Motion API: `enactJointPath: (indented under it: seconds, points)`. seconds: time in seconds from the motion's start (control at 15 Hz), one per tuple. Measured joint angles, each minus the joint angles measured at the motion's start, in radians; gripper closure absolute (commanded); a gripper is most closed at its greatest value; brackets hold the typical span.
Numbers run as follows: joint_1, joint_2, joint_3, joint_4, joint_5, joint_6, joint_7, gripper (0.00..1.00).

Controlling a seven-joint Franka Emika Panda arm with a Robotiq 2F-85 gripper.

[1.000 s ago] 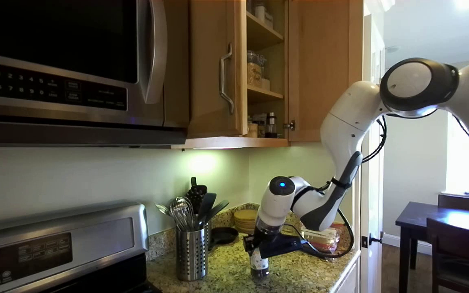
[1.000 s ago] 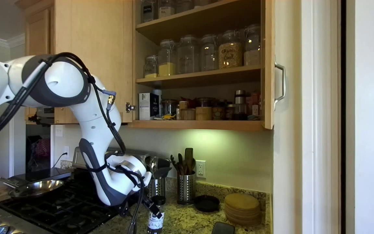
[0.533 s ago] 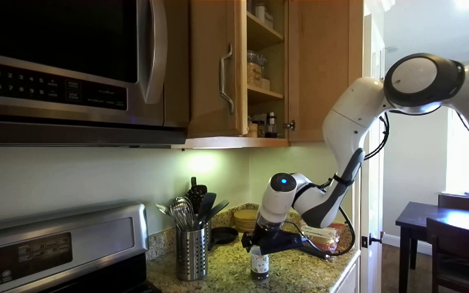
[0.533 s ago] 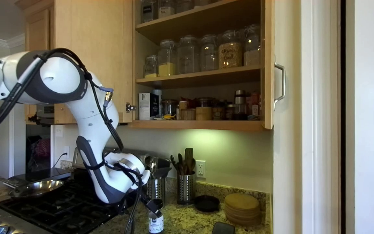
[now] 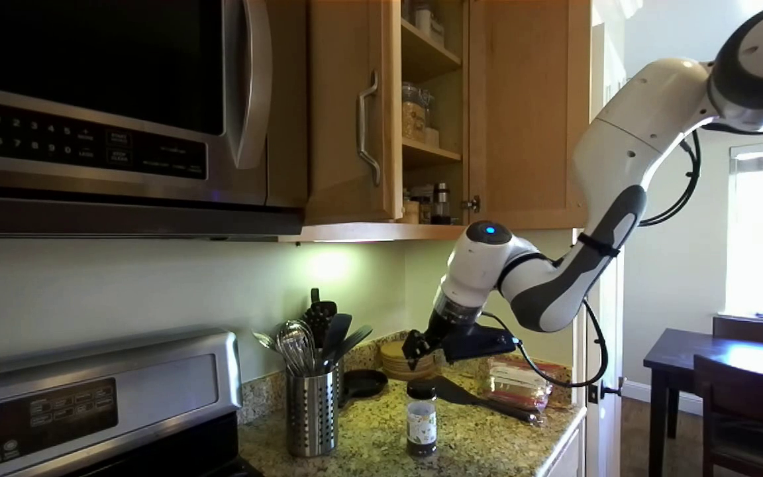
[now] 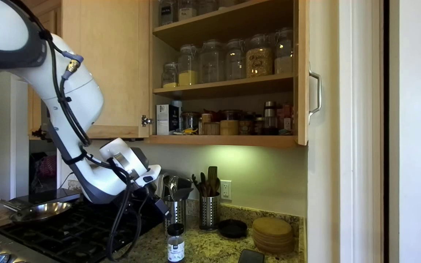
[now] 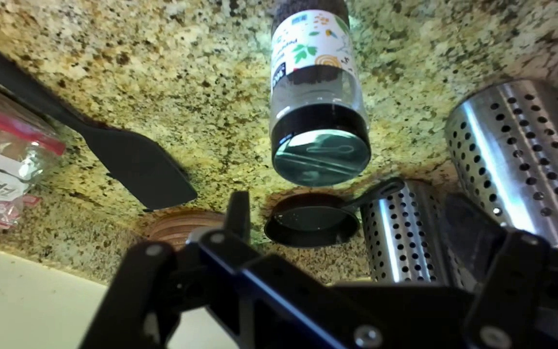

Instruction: Open the doors of the top cabinet, get the spice bottle and put it on the table.

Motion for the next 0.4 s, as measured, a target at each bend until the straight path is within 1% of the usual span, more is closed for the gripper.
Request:
enactJointPath:
  seconds: [0.2, 0.4]
  points:
    - [-0.008, -0.085, 0.023, -0.055, 0.182, -0.002, -0.172, 0.0]
    - [-0.008, -0.091, 0.025, -0.057, 0.193, -0.003, -0.187, 0.0]
